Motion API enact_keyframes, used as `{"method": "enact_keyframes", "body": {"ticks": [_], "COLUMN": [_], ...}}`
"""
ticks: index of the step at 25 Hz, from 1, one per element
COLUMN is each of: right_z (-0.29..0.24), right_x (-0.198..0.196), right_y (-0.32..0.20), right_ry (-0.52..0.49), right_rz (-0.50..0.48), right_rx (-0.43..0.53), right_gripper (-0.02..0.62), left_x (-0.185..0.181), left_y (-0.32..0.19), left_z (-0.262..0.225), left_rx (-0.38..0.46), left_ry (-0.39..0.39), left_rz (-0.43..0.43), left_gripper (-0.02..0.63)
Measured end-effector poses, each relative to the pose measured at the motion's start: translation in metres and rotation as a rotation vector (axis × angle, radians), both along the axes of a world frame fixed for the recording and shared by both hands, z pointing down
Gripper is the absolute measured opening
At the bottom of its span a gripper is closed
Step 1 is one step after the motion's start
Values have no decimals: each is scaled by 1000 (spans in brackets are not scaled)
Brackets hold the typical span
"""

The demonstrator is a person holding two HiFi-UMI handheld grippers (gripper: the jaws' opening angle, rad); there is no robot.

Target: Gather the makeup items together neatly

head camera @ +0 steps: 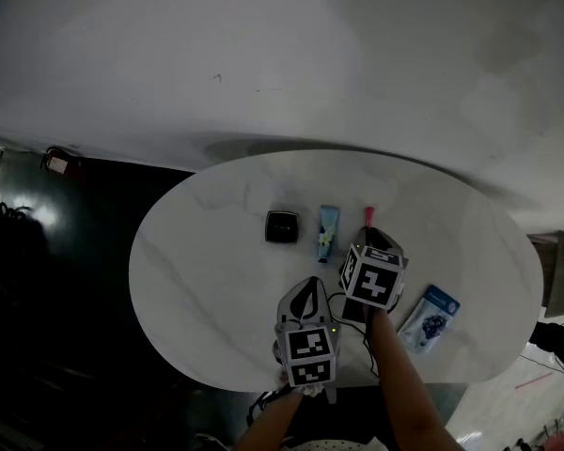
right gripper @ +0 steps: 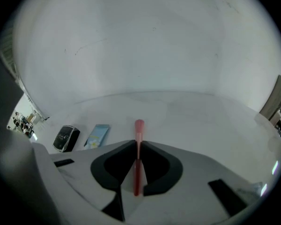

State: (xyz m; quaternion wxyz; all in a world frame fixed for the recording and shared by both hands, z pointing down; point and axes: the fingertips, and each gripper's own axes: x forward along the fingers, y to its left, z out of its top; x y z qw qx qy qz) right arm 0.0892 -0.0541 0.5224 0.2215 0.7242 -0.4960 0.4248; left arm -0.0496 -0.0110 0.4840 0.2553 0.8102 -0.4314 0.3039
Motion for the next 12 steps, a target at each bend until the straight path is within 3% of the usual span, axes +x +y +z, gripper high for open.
{"method": "enact_keyframes", "body": {"ticks": [12], "right_z": [0], "right_x": [0], "right_y": [-1], "right_ry": [-30], "right_rz": [20], "right_rx": [16], "right_gripper": [75], "left_x": [-4], "left_y": [3], "left_z": [2], "left_rx": [-5], "left_ry": [-2], "left_rz": [-9], "left_gripper": [34]}}
